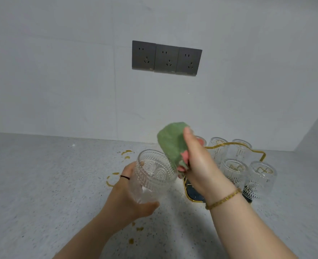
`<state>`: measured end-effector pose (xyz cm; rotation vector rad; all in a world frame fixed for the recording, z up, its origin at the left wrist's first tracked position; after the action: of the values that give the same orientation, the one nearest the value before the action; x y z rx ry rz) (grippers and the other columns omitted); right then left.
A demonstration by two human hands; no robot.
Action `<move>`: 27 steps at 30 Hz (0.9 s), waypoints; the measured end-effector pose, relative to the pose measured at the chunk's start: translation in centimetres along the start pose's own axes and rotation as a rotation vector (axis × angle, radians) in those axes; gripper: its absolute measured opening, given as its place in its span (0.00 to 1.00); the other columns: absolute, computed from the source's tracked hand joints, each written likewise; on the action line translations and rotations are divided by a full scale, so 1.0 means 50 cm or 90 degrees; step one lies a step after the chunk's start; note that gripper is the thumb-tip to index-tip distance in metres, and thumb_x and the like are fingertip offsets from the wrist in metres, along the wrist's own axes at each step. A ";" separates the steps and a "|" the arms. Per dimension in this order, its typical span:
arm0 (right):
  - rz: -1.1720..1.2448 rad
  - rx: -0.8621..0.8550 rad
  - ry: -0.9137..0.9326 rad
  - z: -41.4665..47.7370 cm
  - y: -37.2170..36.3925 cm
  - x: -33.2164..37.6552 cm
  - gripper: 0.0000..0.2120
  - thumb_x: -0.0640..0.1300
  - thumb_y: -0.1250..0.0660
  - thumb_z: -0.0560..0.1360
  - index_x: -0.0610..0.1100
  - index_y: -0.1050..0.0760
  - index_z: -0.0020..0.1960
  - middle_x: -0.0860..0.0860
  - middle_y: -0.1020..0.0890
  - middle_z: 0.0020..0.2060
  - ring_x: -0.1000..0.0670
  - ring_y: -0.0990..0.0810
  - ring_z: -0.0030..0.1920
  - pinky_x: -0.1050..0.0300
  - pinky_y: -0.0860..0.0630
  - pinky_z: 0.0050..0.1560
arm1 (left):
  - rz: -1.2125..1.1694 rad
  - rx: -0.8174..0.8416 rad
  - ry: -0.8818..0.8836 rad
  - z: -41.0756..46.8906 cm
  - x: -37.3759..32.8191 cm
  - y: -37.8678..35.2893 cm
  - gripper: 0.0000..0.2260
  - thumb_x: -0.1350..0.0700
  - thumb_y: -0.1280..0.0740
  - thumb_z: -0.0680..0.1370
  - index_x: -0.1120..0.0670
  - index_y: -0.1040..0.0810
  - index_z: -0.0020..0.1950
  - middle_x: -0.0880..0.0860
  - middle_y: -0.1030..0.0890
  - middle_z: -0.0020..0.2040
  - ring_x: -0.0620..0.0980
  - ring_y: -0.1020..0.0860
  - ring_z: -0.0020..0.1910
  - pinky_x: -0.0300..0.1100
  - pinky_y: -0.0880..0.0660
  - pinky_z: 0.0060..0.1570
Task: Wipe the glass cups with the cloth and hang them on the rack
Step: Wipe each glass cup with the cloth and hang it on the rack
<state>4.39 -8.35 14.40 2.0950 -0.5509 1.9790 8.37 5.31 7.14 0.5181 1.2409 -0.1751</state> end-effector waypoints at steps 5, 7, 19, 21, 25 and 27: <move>-0.278 0.252 0.082 -0.023 -0.068 0.026 0.07 0.52 0.45 0.77 0.52 0.31 0.50 0.56 0.28 0.30 0.66 0.29 0.23 0.74 0.34 0.25 | 0.012 0.027 0.004 0.007 0.008 0.005 0.33 0.60 0.21 0.60 0.39 0.35 0.54 0.38 0.24 0.51 0.33 0.23 0.49 0.25 0.26 0.41; -0.230 0.329 0.065 -0.029 -0.075 0.021 0.09 0.50 0.45 0.77 0.50 0.28 0.50 0.59 0.23 0.35 0.65 0.24 0.34 0.75 0.29 0.35 | 0.009 0.039 0.012 0.009 0.010 0.016 0.34 0.61 0.21 0.62 0.38 0.36 0.56 0.37 0.25 0.52 0.34 0.24 0.49 0.25 0.27 0.41; -0.625 0.247 0.192 0.018 -0.068 0.008 0.08 0.39 0.33 0.71 0.45 0.24 0.50 0.53 0.21 0.39 0.61 0.26 0.36 0.62 0.30 0.42 | 0.053 0.074 -0.065 -0.001 -0.013 0.001 0.35 0.42 0.27 0.52 0.35 0.37 0.57 0.31 0.22 0.50 0.31 0.24 0.51 0.27 0.27 0.44; -0.645 0.213 0.193 0.029 -0.063 0.006 0.06 0.43 0.33 0.72 0.42 0.23 0.48 0.51 0.23 0.37 0.56 0.26 0.38 0.60 0.31 0.40 | 0.076 0.040 -0.075 0.003 -0.006 0.005 0.35 0.40 0.29 0.52 0.34 0.37 0.56 0.25 0.27 0.52 0.30 0.24 0.50 0.26 0.27 0.43; -0.652 0.186 0.241 0.036 -0.064 0.007 0.06 0.43 0.34 0.73 0.41 0.23 0.48 0.46 0.20 0.43 0.51 0.25 0.43 0.60 0.32 0.40 | 0.098 0.028 -0.085 0.002 -0.007 0.009 0.37 0.39 0.27 0.51 0.33 0.38 0.57 0.30 0.25 0.51 0.30 0.25 0.51 0.26 0.27 0.44; -0.627 0.180 0.271 0.029 -0.061 0.010 0.04 0.41 0.34 0.73 0.43 0.23 0.46 0.47 0.20 0.41 0.50 0.24 0.42 0.60 0.31 0.40 | 0.051 0.067 -0.042 0.019 0.005 0.008 0.40 0.39 0.22 0.51 0.34 0.37 0.57 0.32 0.29 0.57 0.32 0.26 0.55 0.28 0.28 0.48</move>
<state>6.96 -6.22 15.10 1.4784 0.7379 1.7942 9.44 5.25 7.21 0.6472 1.1490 -0.1888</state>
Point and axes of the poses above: each hand's wrist, its own z-axis towards the middle knuckle, its own y-axis out of the back of the hand, x = y × z, the point moved 7 cm from there along z, towards the middle knuckle
